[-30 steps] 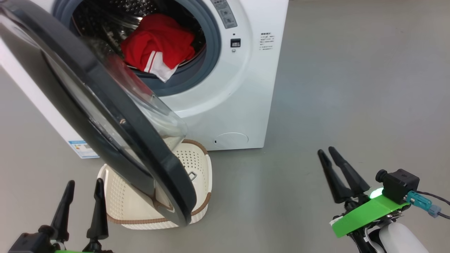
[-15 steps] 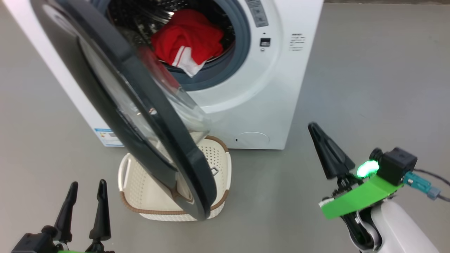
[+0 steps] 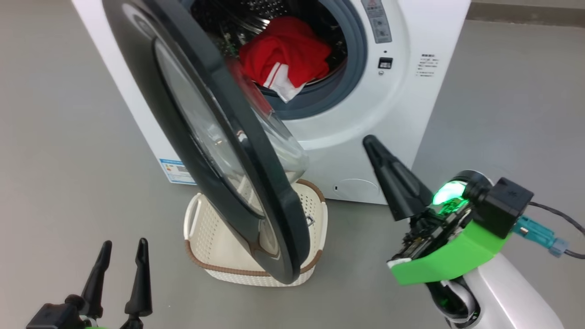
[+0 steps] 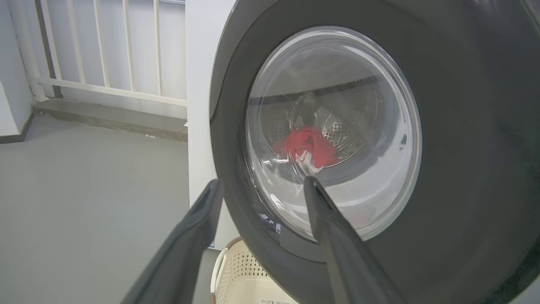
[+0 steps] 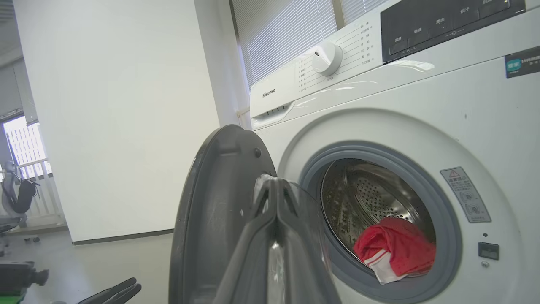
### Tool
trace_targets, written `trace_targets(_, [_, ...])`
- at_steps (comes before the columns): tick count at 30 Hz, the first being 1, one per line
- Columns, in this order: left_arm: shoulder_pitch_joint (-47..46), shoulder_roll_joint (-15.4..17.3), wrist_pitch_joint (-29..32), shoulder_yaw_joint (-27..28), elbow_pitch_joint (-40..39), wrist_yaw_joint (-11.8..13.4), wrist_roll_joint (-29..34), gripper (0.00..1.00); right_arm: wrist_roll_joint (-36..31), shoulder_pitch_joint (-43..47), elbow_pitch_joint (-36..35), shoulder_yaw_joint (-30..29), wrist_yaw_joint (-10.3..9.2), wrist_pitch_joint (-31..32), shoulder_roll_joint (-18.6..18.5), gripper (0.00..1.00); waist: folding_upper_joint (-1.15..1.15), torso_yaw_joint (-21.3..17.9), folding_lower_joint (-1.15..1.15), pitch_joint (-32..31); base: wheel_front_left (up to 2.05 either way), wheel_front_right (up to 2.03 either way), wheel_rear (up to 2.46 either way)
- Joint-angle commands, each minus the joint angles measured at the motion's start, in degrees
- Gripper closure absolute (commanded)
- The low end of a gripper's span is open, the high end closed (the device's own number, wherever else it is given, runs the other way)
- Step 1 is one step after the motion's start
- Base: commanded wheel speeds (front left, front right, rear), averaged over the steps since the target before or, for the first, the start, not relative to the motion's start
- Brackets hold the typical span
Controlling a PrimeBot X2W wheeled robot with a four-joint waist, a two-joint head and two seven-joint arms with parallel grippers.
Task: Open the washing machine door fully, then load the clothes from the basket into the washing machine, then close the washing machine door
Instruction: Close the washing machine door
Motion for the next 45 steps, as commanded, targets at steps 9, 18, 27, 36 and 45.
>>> trace_targets(9, [-1.37, 0.65, -0.52, 1.02, -0.34, -0.19, -0.68, 0.0, -0.42, -2.71, -5.56, 8.47, 0.09, -0.26, 0.72, 1.0, 0.0, 3.72, 0.0, -1.3, 0.0, 0.0, 0.0])
trace_targets(18, [-1.0, 0.46, -0.52, 0.45, -0.01, -0.19, -0.94, 0.0, -0.49, -2.18, -4.58, 16.13, 0.09, -0.26, -0.76, 1.0, 0.0, 5.38, 0.0, -1.98, 0.0, 0.0, 0.0])
trace_targets(27, [-0.31, 0.32, -0.52, 0.46, -0.24, -0.19, -1.02, 0.0, 0.75, -2.23, 3.8, 23.69, 0.09, -0.26, -1.94, 1.0, 0.0, 5.92, 0.0, -2.13, 0.0, 0.0, 0.0])
trace_targets(36, [-0.54, 0.18, -0.52, 0.58, -0.37, -0.19, -1.06, 0.0, 2.66, -3.69, 12.08, 26.58, 0.09, -0.26, -2.17, 1.0, 0.0, 5.82, 0.0, -1.32, 0.0, 0.0, 0.0])
trace_targets(45, [-0.78, 0.19, -0.52, 0.52, -0.5, -0.19, -0.92, 0.0, 3.5, -4.67, 15.98, 26.54, 0.09, -0.26, -1.82, 1.0, 0.0, 5.75, 0.0, -0.96, 0.0, 0.0, 0.0])
